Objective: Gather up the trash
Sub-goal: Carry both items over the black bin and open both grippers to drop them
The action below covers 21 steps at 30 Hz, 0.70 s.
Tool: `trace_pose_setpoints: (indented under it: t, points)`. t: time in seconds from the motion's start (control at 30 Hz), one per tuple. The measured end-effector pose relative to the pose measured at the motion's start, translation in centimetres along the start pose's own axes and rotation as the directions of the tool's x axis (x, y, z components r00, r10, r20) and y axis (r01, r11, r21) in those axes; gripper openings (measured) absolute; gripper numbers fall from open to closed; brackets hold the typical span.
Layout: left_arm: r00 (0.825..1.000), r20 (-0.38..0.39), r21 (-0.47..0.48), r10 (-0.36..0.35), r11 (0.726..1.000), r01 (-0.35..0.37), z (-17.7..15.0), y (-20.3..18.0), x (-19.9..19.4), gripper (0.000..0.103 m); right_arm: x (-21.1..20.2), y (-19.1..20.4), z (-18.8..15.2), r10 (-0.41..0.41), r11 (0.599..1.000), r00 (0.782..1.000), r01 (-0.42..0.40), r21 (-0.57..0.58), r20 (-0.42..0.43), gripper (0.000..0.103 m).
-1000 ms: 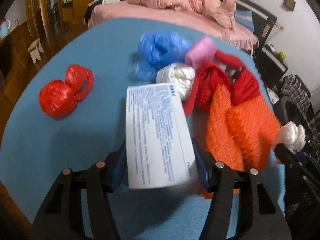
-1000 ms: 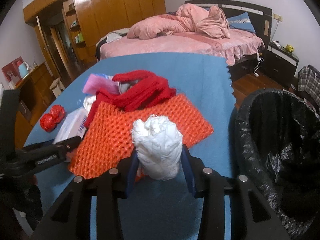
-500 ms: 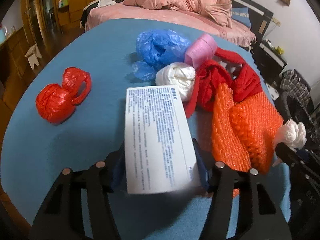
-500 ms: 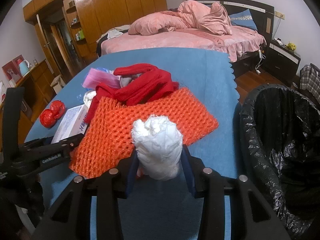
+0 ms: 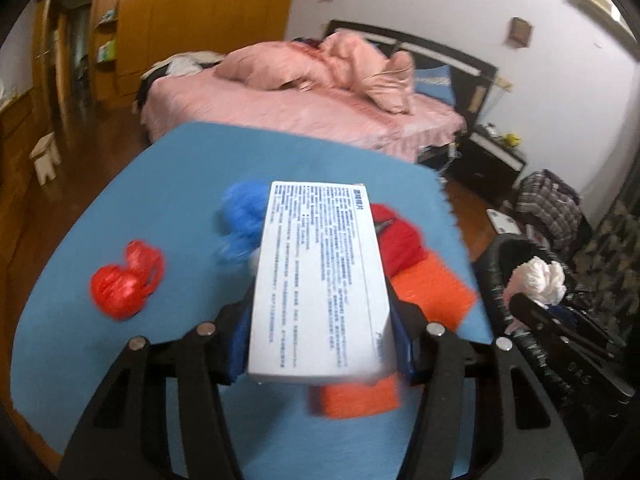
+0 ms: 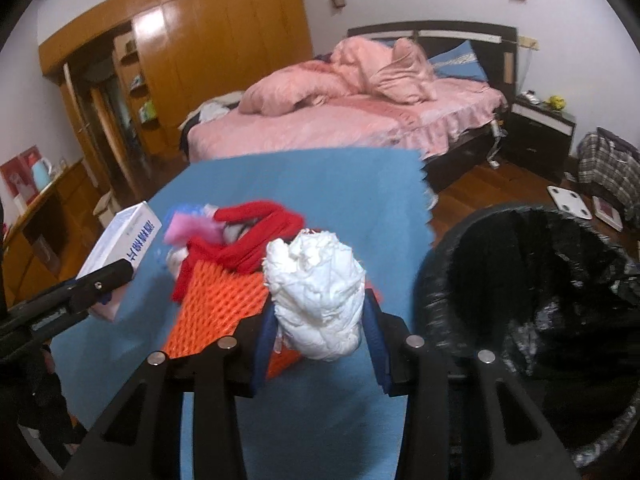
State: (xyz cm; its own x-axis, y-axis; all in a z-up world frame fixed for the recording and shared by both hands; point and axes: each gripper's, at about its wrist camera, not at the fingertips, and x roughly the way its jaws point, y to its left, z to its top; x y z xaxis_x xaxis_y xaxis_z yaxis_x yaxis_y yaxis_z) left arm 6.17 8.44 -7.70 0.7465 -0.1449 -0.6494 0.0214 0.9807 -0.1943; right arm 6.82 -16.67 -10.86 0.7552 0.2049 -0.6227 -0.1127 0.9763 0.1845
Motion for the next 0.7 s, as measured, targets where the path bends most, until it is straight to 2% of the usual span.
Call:
trace_pose_setpoints:
  t: [0.13,0.33,0.53,0.7]
  points:
    - [0.996,0.006,0.046,-0.088,0.995,0.088,1.2,-4.1,0.9,0.055,-1.6,-2.9,0.5,-0.064,0.997,0.997,0.062,0.051,0.033,0.041]
    - [0.973,-0.014,0.132,-0.229,0.965,0.229,1.6,-11.1,2.8,0.055,-3.3,-7.7,0.8,-0.184,0.977,0.982,0.177,0.118,0.053,0.041]
    - [0.935,-0.073,0.179,-0.347,0.918,0.355,1.3,-18.1,5.3,0.055,-5.2,-13.0,0.5,-0.308,0.937,0.950,0.294,0.188,0.053,0.041]
    - [0.903,-0.111,0.207,-0.414,0.880,0.429,1.1,-22.9,7.3,0.055,-6.4,-17.0,-0.1,-0.399,0.894,0.916,0.379,0.238,0.039,0.043]
